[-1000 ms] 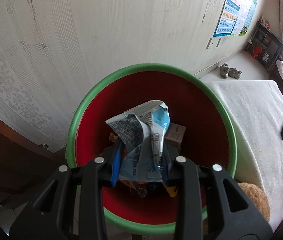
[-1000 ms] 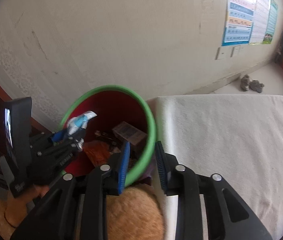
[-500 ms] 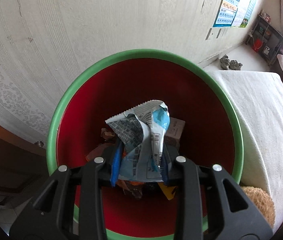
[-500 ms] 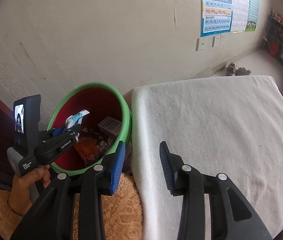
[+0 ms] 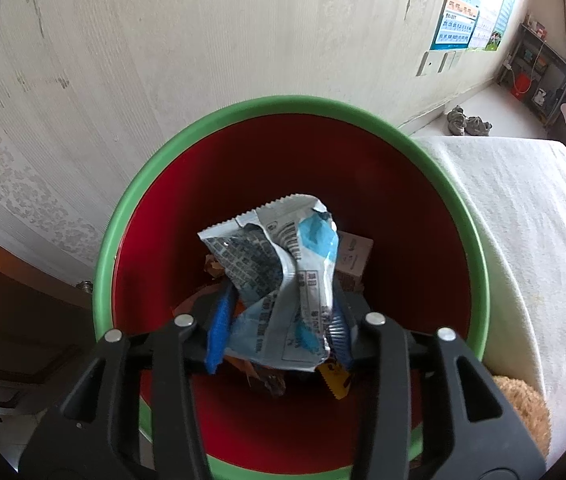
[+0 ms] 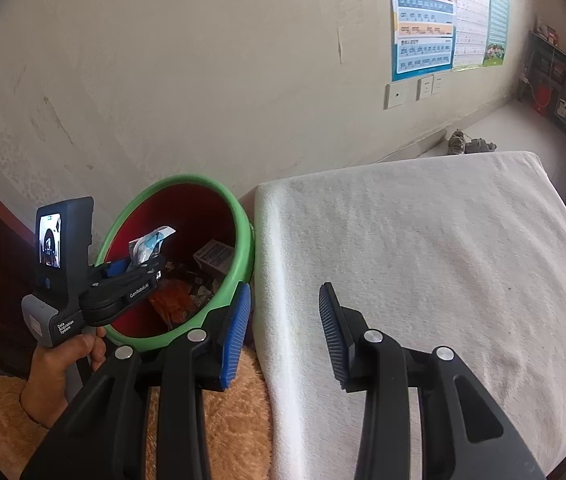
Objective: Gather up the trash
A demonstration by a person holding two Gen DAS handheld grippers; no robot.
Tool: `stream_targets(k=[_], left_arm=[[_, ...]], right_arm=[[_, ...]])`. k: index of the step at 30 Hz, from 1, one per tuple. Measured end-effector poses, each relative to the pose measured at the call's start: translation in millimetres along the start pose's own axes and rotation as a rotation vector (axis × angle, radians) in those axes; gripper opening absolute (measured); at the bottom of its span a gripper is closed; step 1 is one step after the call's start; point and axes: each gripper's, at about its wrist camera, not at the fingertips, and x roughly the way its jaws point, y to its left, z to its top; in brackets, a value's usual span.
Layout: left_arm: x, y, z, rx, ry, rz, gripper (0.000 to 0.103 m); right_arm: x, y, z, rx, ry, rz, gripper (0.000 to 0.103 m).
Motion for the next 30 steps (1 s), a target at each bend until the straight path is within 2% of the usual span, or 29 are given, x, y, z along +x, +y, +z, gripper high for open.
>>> stream_targets(k=[3,5,7,8,9,11,15,19,21,23,26,28,30], left_arm=[[-4,-6,0,0.014,-0.008,0.011,0.046],[-4,-8,-1,0.021,-0.014,0.024,0.054],[-2,-10,-2,0.024,-0.002,0.038,0.055],[-1,-12,-2,0.022,0.006,0.042,0.059],[-2,-12,-3,0.019,0.005,0.048,0.063],[-9,-16,-4,0.018,-0.017,0.07,0.077],[-31,-31,0,0.029,-0.064,0.067,0.08],[-73,-65,6,0.053,-0.176,-0.004,0.087],[-97,-88,11,0.075,-0.25,-0.047,0.097],[-123,-116,13,0.11,-0.338,-0.097,0.098],[-153,-159,17,0.169,-0.421,-0.161,0.098],[-175,-186,17,0.188,-0.469,-0.189,0.098],[-195,-206,16,0.187,-0.528,-0.209,0.098]], right_arm=[[-7,-9,-2,0.017,-0.016,0.001,0.036],[-12,-14,-4,0.025,-0.026,0.001,0.036],[-19,-20,-6,0.033,-0.042,0.001,0.037],[-22,-23,-6,0.036,-0.048,0.001,0.038],[-27,-26,-7,0.041,-0.059,-0.001,0.041],[-37,-34,-8,0.052,-0.082,-0.005,0.047],[-59,-57,-10,0.084,-0.133,-0.023,0.056],[-86,-82,-7,0.066,-0.185,-0.07,0.062],[-104,-96,-5,0.04,-0.221,-0.113,0.081],[-119,-109,-5,0.008,-0.249,-0.16,0.091],[-144,-135,-10,0.028,-0.308,-0.211,0.092],[-162,-155,-19,0.088,-0.379,-0.215,0.093],[-180,-172,-29,0.132,-0.461,-0.254,0.096]])
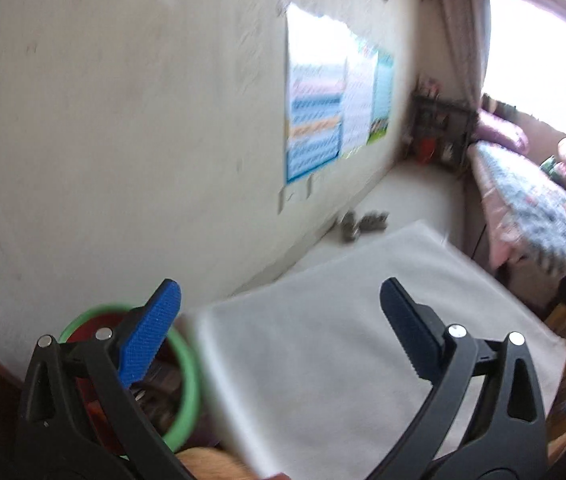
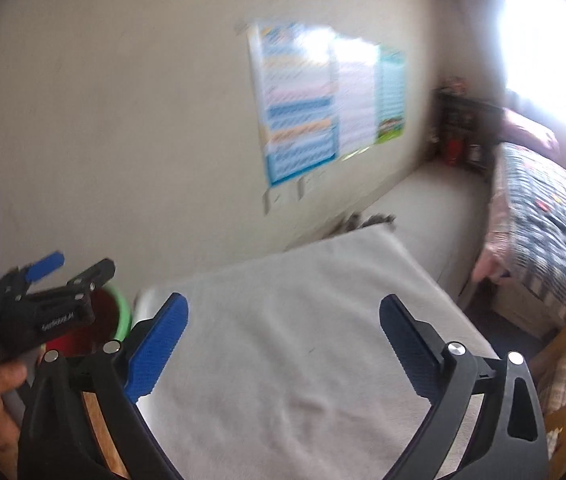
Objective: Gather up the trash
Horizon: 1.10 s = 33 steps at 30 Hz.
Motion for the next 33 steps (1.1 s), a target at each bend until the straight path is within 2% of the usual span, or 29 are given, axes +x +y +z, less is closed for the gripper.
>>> stream_targets(k=[3,5,7,10,14,25,33], left_arm=[[-19,-21,16,-0.025,-0.091,-0.014,0.098],[-33,-35,24,-0.039,-0.142,-0.013,0.098],[-40,-45,27,-0.039,-0.159,-0.004,0.098],[-49,-55,24,-0.022,-0.146,-0.03,0.098],[-53,-64,18,0.017,-0.117,-0.029,0.098],[-53,-51,13,0.008,-0.089,-0.001,0.098],[-50,-48,10,0.011,-0.071,0.011,0.098]], right_arm=[[-26,-19,0,-0.003,-0.137,-0.109,0.096],[-37,-28,-1,-0.007,-0.2,-0.14,0.096],[-39,-35,1,0.019,-0.193,-0.146,0.096],[-40,-43,-4,0.058,-0.209,-0.163,0.096],[-38,-37,-6,0.041,-0.205,-0.202,0.096],[-22,-39,-15,0.074,-0.147,-0.209,0.096],[-17,-32,-20,0.028,-0.135,-0.219,0.096]])
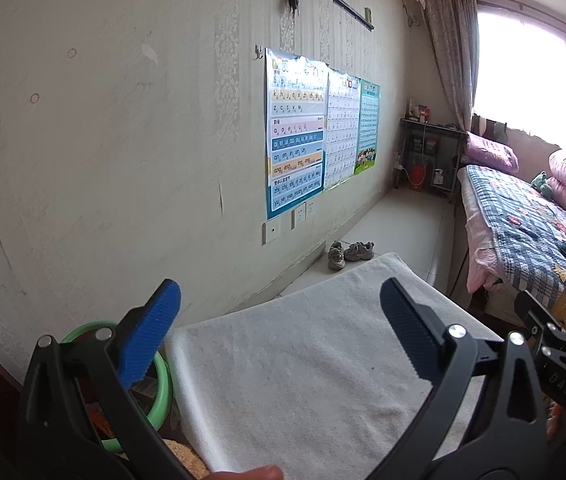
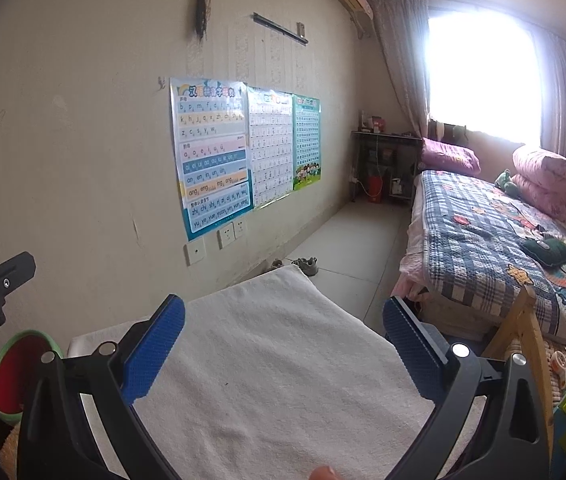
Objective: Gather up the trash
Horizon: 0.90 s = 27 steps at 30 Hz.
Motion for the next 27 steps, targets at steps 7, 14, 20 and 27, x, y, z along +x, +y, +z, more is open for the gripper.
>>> stream_targets(k=[7,14,20,27], left_arm=[[0.3,1.2,-0.5,0.007,0.003,0.012,0.098],[0.7,0.7,-0.4,0.007,0.006,0.019,0.098],[1.5,2.8,0.8,0.005,0.01,0.022,0.098],[3.0,6.3,1.0,0.004,0.013,0.029,0.098]], right_arm=[[2.8,-1.2,-1.8,0.002,0.014,0.002,0.096],[3.0,-1.4,-1.6,0.003,0.016,0.0,0.096],[2.9,-0.3,-1.9,0.004,0.017,-0.001,0.096],[4.5,-2.3,-2.8,0.0,0.021,0.003,0.096]])
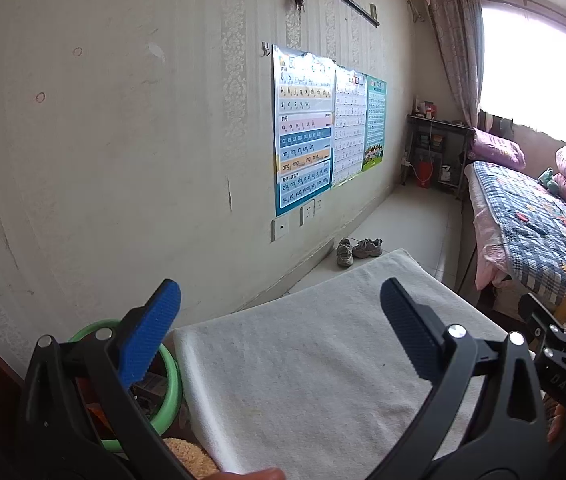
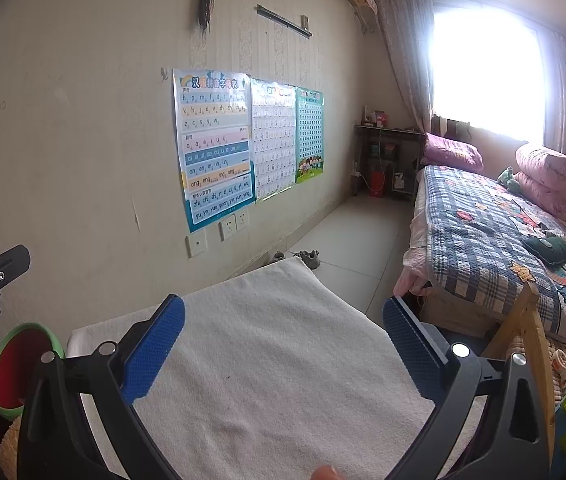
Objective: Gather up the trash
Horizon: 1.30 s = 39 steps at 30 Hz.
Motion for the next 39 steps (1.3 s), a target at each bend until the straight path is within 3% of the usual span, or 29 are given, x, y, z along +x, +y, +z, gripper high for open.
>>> stream_targets(k=[29,39], left_arm=[[8,5,-4,-0.001,0.02,0.008,0.098],[16,11,-10,-0.016,0.054,-0.002,0.098]], right_arm=[[15,-13,-9,-0.009,0.051,0.009,0.096],[48,-20,-26,0.007,0.157,-0.023,0.096]])
